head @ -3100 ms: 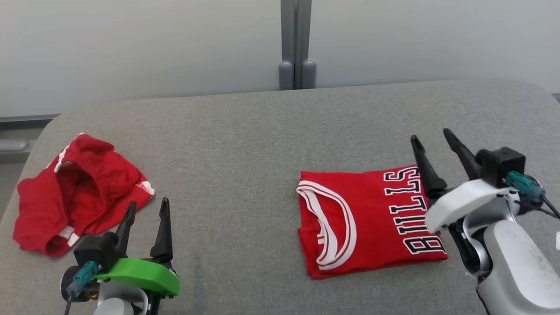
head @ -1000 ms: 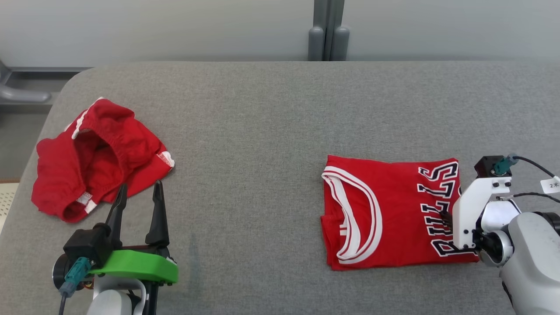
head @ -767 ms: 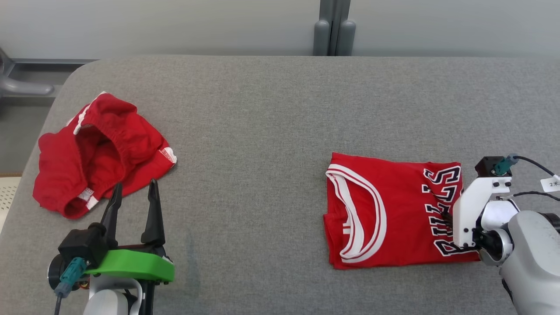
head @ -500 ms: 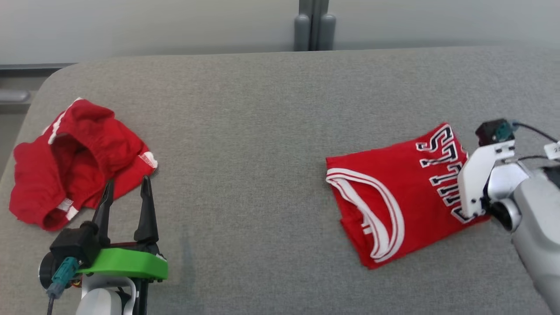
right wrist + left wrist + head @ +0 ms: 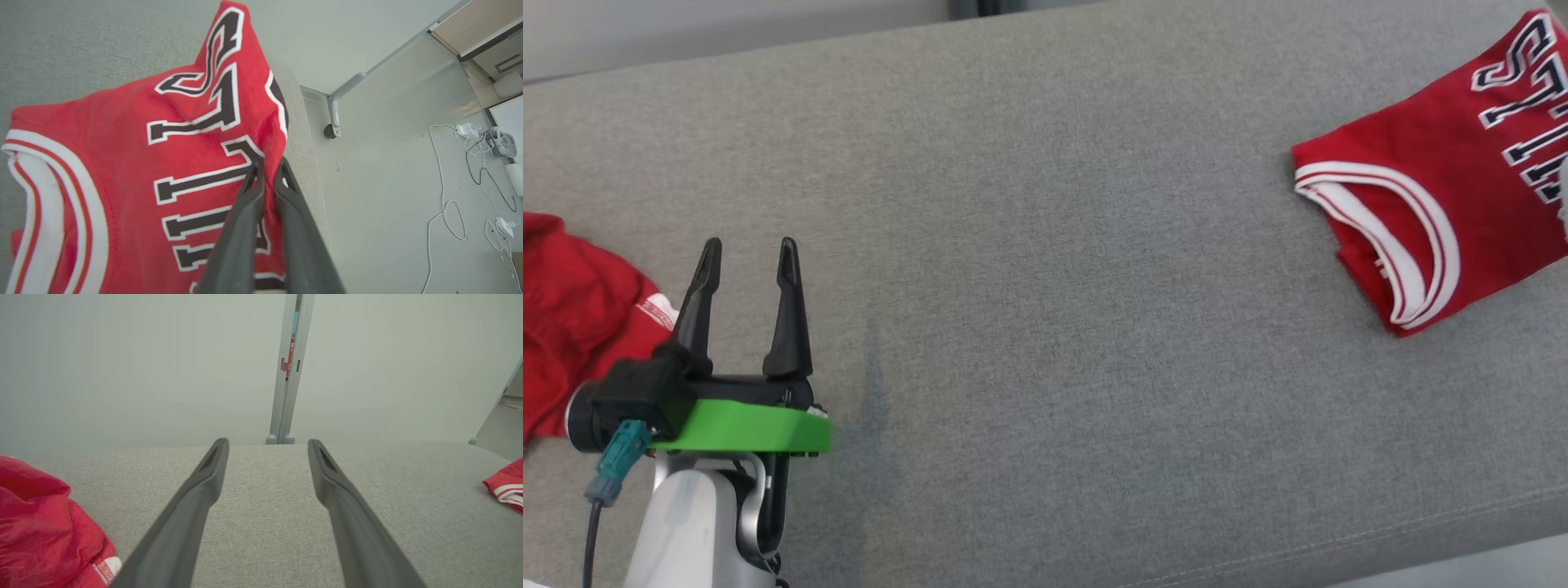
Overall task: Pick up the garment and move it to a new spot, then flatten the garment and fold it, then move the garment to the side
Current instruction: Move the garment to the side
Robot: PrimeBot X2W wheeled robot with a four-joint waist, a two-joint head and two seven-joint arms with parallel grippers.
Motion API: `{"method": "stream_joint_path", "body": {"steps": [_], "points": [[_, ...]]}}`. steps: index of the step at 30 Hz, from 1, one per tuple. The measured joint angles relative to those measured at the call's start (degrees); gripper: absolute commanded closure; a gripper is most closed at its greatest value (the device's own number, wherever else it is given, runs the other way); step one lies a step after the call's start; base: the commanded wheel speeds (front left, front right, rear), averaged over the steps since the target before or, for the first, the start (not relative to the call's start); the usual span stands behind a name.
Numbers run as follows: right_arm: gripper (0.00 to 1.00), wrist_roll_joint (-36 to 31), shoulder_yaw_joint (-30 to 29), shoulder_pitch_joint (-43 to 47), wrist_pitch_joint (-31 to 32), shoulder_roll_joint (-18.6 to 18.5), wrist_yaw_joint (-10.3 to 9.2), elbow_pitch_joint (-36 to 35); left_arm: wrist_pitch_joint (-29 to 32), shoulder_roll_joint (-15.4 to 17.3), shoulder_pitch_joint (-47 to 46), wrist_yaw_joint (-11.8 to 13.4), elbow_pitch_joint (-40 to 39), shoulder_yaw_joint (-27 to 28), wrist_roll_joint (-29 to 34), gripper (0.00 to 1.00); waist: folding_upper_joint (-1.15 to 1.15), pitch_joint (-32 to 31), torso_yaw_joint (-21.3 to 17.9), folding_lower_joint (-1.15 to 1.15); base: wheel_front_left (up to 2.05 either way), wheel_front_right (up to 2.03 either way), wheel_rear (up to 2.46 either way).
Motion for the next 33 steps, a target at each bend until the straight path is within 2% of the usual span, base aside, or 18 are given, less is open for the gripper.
{"method": "stream_joint_path", "body": {"steps": [5, 13, 22, 23, 25, 26, 33], "points": [[1.0, -3.67, -3.75, -2.06, -4.34, -1.94, 0.0, 1.44, 0.0, 2.48, -2.46, -0.01, -0.91, -1.98, 0.49, 0.0, 0.0, 4.68, -1.99, 0.0, 0.0, 0.0, 0.0], [1.0, -10.67, -9.87, -1.94, -7.6, -4.15, 0.0, 3.7, 0.0, 4.66, -4.26, -0.01, -2.72, -3.45, 0.67, 0.0, 0.0, 10.87, -3.88, 0.0, 0.0, 0.0, 0.0], [1.0, -17.19, -12.09, -1.55, -10.91, -2.81, 0.0, 1.72, 0.0, 4.99, -4.6, -0.05, -3.19, -4.09, 0.16, 0.0, 0.0, 13.24, -3.2, 0.0, 0.0, 0.0, 0.0], [0.94, -17.68, -12.18, -1.33, -11.31, -2.86, 0.0, 1.57, 0.0, 4.98, -4.6, -0.05, -3.14, -4.14, 0.05, 0.0, 0.0, 13.16, -2.95, 0.0, 0.0, 0.0, 0.0], [0.24, -18.7, -12.01, -0.63, -11.66, -2.91, 0.0, 1.38, 0.0, 4.86, -4.6, -0.05, -2.96, -4.17, -0.1, 0.0, 0.0, 12.91, -2.35, 0.0, 0.0, 0.0, 0.0], [0.0, -19.2, -11.9, -0.3, -12.13, -2.94, 0.0, 1.11, 0.0, 4.8, -4.6, -0.05, -2.85, -4.16, -0.11, 0.0, 0.0, 12.71, -2.07, 0.0, 0.0, 0.0, 0.0], [0.0, -19.95, -10.88, 2.92, -14.66, -3.05, 0.0, -1.71, 0.0, 3.22, -3.75, -0.05, -1.98, -3.7, -0.78, 0.0, 0.0, 9.96, -0.89, 0.0, 0.0, 0.0, 0.0]]}}
